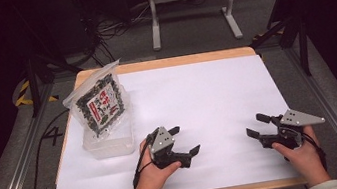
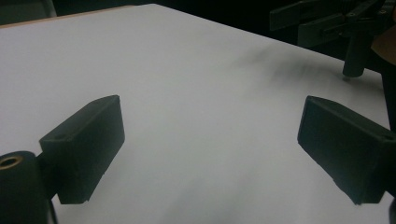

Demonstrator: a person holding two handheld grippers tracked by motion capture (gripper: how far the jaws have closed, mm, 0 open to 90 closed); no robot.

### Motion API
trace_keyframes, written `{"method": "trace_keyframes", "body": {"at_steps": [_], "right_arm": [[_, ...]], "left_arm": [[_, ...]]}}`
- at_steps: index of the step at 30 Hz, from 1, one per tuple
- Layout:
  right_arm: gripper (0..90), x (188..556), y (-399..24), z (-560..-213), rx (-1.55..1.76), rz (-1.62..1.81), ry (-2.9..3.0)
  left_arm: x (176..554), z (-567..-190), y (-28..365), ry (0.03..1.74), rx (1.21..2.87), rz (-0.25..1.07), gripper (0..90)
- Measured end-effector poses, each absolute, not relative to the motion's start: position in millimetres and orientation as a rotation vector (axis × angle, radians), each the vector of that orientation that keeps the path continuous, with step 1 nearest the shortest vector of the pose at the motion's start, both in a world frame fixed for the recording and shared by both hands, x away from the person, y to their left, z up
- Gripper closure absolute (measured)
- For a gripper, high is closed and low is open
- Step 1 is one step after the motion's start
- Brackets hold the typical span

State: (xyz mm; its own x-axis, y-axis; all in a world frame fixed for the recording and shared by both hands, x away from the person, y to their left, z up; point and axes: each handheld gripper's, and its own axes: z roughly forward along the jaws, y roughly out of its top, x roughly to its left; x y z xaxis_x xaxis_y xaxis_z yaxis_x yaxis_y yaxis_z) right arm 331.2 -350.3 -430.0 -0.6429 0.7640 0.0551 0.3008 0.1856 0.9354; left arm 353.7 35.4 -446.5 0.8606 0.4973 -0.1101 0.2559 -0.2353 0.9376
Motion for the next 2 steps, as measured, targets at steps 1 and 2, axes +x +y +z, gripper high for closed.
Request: {"method": "trace_keyframes", "body": {"at_steps": [1, 2], "right_arm": [[28.8, 331.4, -350.7, -429.9, 0.997, 1.455, 2.042], [28.8, 331.5, -350.9, -429.7, 0.998, 1.456, 2.039]], "left_arm": [[353.9, -446.7, 35.1, 0.568, 1.833, 0.255, 8.1], [353.8, -446.5, 35.1, 0.566, 1.854, 0.254, 8.3]]}}
